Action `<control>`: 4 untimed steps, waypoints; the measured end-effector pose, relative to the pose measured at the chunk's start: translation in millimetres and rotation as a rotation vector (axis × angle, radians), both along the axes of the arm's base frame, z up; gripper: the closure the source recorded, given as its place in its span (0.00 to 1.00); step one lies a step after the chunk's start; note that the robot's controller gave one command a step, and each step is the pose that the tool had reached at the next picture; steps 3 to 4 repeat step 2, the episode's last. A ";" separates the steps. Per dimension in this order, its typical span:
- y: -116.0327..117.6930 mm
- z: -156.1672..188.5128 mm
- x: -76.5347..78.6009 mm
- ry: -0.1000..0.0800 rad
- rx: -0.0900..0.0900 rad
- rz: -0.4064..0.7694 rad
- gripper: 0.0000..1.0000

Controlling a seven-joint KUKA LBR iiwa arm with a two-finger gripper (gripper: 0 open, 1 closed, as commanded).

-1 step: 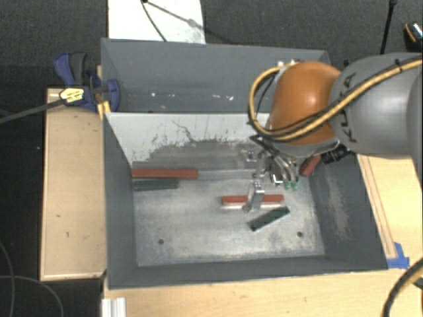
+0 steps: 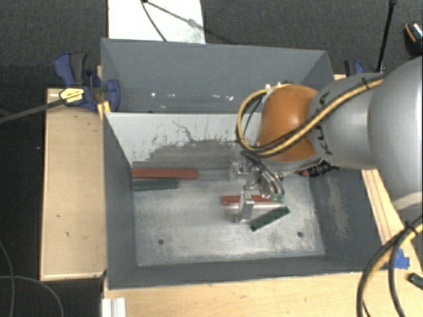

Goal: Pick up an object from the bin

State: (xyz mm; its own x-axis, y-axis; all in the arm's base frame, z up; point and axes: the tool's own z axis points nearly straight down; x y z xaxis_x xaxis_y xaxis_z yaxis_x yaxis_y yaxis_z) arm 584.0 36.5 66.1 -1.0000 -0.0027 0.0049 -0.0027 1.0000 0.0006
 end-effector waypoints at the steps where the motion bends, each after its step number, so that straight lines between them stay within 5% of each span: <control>1: 0.3 4.8 2.2 -0.008 0.001 -0.002 1.00; 2: 7.6 159.2 -15.7 -0.015 0.000 0.089 1.00; 4: 7.6 159.2 -15.7 -0.015 0.000 0.089 1.00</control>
Offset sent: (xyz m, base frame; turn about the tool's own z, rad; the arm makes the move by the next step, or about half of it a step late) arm 0.0000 0.0000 0.0000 0.0000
